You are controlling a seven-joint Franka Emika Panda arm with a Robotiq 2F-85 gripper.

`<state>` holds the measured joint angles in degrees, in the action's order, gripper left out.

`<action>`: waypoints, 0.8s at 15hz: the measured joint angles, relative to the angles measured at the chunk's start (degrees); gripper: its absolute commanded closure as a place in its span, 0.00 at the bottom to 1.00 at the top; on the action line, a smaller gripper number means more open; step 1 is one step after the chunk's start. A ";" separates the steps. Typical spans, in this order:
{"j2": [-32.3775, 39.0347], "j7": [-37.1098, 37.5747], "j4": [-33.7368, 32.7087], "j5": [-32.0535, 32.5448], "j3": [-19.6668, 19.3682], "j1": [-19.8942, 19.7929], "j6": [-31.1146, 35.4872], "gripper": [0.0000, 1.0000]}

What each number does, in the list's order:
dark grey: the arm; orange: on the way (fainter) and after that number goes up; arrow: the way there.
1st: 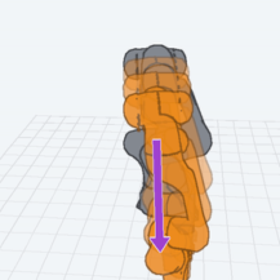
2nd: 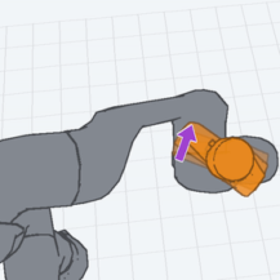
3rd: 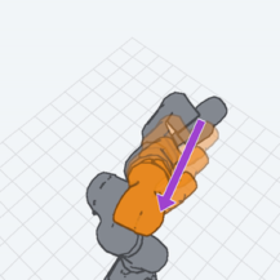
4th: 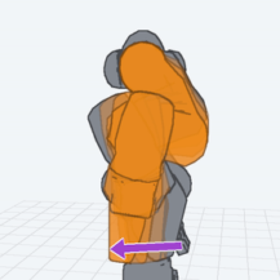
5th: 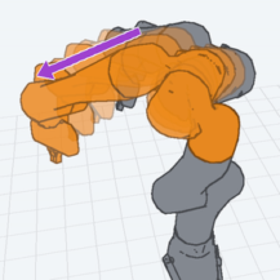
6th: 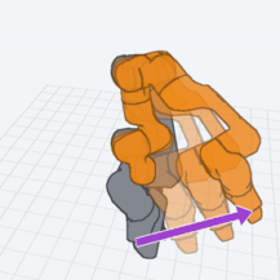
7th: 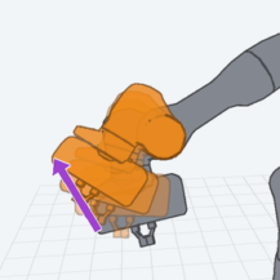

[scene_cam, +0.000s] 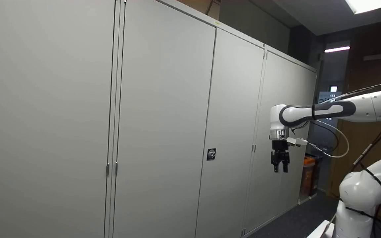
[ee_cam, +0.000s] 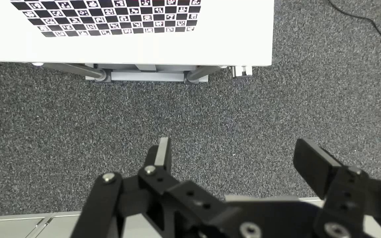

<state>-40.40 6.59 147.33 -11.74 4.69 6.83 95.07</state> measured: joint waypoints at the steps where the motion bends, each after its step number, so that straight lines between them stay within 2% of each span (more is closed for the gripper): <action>1: 0.00 0.00 0.00 0.00 0.00 0.00 0.00 0.00; 7: 0.02 0.00 0.00 -0.12 0.07 -0.14 0.37 0.00; 12: 0.03 0.00 0.00 -2.17 -0.17 -1.01 4.53 0.00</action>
<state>-40.37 6.58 147.32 -13.91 4.52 5.82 99.59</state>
